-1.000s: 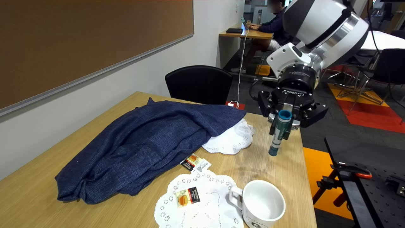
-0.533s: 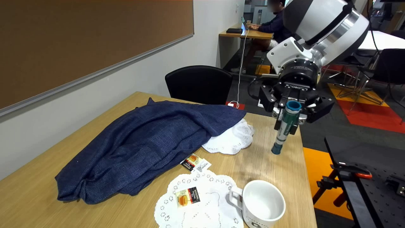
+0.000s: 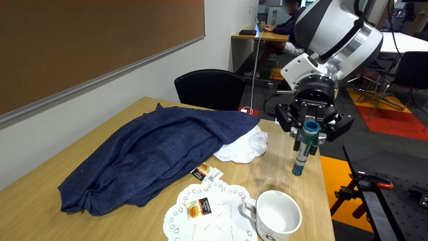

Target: Put the marker into the mug.

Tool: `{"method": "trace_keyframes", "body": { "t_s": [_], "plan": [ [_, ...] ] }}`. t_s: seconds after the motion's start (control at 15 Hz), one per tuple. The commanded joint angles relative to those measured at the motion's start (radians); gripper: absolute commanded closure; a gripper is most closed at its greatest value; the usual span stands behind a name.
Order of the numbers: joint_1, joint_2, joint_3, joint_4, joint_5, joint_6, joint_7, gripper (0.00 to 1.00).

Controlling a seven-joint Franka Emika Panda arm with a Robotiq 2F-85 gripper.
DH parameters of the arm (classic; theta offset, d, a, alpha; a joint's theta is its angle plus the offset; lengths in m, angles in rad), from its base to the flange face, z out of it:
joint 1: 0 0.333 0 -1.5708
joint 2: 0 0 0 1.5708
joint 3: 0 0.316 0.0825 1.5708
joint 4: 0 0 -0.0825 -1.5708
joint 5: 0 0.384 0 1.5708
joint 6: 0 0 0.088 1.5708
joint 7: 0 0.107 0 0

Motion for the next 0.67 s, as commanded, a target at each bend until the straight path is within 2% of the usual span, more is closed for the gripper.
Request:
{"method": "trace_keyframes", "body": {
  "t_s": [0.0, 0.6],
  "plan": [
    [-0.011, 0.055, 0.013, 0.020, 0.009, -0.031, 0.000, 0.95],
    [-0.008, 0.161, 0.033, 0.064, 0.013, -0.035, 0.000, 0.95]
  ]
}}
